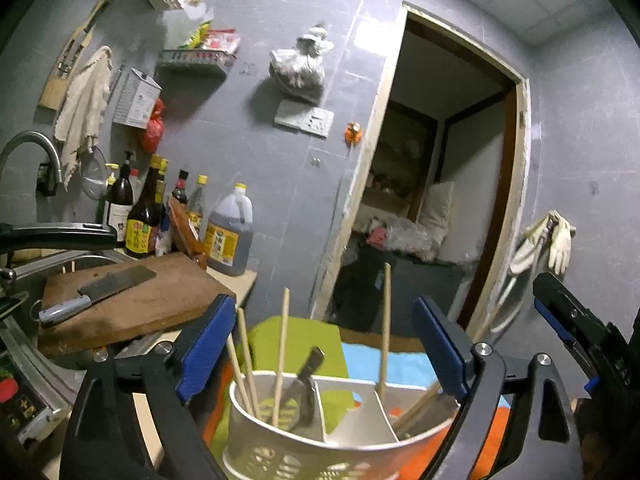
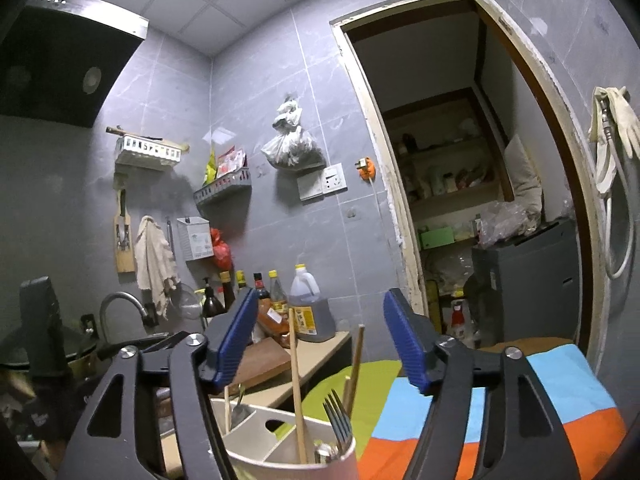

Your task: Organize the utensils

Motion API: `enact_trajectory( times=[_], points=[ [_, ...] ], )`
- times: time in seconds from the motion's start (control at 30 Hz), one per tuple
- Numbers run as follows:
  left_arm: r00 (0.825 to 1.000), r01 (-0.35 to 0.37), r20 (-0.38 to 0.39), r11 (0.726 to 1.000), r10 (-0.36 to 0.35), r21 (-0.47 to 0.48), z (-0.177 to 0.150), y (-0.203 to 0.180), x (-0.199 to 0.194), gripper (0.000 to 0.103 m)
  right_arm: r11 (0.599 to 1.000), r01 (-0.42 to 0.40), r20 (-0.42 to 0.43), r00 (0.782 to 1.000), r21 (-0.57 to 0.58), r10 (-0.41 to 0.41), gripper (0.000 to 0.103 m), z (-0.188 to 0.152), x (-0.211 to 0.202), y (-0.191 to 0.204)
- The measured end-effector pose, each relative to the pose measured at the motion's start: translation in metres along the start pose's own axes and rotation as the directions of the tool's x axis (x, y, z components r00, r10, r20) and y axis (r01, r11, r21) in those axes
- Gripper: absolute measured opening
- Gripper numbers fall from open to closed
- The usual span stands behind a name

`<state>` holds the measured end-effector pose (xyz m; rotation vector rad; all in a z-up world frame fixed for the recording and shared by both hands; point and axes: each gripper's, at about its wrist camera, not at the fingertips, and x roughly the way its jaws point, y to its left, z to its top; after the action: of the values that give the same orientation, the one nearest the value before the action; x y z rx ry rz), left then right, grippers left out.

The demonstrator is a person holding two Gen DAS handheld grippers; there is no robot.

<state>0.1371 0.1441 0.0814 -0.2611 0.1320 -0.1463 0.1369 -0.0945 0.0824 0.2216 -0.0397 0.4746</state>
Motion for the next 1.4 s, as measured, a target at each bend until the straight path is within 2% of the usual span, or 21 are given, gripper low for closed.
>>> enact_trajectory(
  times=[0.3,0.47,0.63,0.77,0.93,1.13,1.4],
  points=[
    [0.999,0.018,-0.035,0.997,-0.015,0.077,-0.009,-0.036,-0.023,0.089,0.998,0.061,-0.075,0.995,-0.019,-0.063,0.082,0.002,-0.036,-0.006],
    [0.991,0.086,-0.108,0.995,-0.08,0.055,-0.018,-0.048,-0.035,0.092,0.994,0.1,-0.106,0.989,-0.039,-0.103,0.091,0.006,-0.057,-0.013],
    [0.988,0.102,-0.125,0.993,-0.094,0.055,-0.024,-0.061,-0.052,0.096,0.986,0.142,-0.116,0.982,-0.085,-0.151,0.099,0.006,-0.082,-0.018],
    [0.987,0.097,-0.133,0.994,-0.089,0.05,-0.029,-0.066,-0.064,0.101,0.984,0.161,-0.14,0.975,-0.079,-0.171,0.103,0.004,-0.1,-0.025],
    [0.989,0.071,-0.137,0.996,-0.063,0.054,-0.038,-0.071,-0.08,0.101,0.978,0.199,-0.169,0.964,-0.059,-0.206,0.103,0.003,-0.12,-0.036],
    [0.991,0.057,-0.128,0.997,-0.05,0.053,-0.042,-0.075,-0.098,0.101,0.978,0.207,-0.18,0.961,-0.024,-0.208,0.103,0.015,-0.154,-0.039],
    [0.995,0.046,-0.092,0.991,-0.035,0.125,-0.047,-0.095,-0.136,0.101,0.975,0.217,-0.229,0.947,-0.053,-0.223,0.103,0.024,-0.195,-0.026]
  ],
)
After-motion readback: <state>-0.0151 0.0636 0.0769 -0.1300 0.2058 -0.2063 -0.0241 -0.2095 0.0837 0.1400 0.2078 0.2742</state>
